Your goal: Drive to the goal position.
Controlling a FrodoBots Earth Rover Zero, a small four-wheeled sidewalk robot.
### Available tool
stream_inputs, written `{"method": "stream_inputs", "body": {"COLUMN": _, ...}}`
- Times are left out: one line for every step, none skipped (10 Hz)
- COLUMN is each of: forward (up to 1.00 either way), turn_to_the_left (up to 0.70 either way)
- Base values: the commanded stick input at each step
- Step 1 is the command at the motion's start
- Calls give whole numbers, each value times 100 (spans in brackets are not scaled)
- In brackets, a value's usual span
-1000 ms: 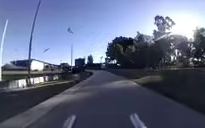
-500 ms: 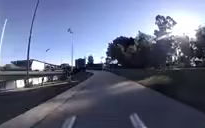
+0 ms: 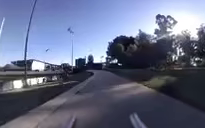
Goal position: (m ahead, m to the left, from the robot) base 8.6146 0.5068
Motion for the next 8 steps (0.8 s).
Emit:
{"method": "stream_inputs", "body": {"forward": 100, "turn_to_the_left": 0}}
{"method": "stream_inputs", "body": {"forward": 100, "turn_to_the_left": 0}}
{"method": "stream_inputs", "body": {"forward": 100, "turn_to_the_left": 0}}
{"method": "stream_inputs", "body": {"forward": 100, "turn_to_the_left": 0}}
{"method": "stream_inputs", "body": {"forward": 100, "turn_to_the_left": 0}}
{"method": "stream_inputs", "body": {"forward": 100, "turn_to_the_left": 0}}
{"method": "stream_inputs", "body": {"forward": 100, "turn_to_the_left": 0}}
{"method": "stream_inputs", "body": {"forward": 100, "turn_to_the_left": 0}}
